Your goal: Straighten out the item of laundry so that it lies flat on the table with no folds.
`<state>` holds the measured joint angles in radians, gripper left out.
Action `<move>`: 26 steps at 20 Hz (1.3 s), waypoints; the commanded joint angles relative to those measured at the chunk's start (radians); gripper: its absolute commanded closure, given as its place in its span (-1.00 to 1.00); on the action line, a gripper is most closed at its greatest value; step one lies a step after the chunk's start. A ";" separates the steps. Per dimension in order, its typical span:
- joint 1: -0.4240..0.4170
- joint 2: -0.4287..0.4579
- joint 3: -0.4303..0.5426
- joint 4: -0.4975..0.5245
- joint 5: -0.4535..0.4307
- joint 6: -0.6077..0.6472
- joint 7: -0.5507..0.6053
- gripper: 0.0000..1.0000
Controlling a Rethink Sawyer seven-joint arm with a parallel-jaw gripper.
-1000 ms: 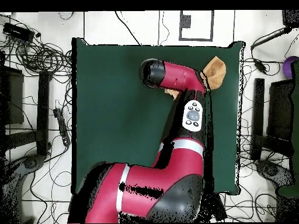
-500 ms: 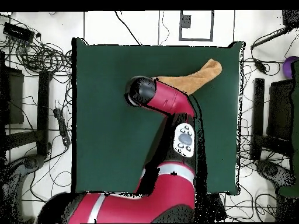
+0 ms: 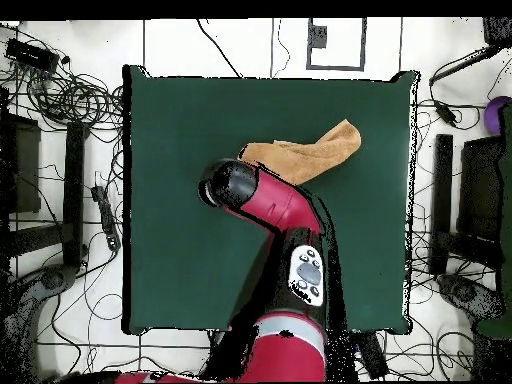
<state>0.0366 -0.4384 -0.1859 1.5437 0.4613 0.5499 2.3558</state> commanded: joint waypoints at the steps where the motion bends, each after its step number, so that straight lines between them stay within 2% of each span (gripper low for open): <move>1: -0.010 0.073 0.131 0.228 0.062 -0.228 0.236 1.00; 4: -0.017 0.061 0.150 0.267 0.068 -0.297 0.251 1.00; 9: -0.093 -0.051 0.250 0.418 0.092 -0.296 0.212 1.00; 15: -0.123 -0.116 0.308 0.541 0.101 -0.387 0.260 1.00; 19: -0.166 -0.144 0.382 0.612 0.108 -0.444 0.286 1.00; 26: -0.155 -0.213 0.429 0.709 0.142 -0.490 0.357 1.00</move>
<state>-0.1395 -0.6164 0.0623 2.0654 0.5196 0.1135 2.3571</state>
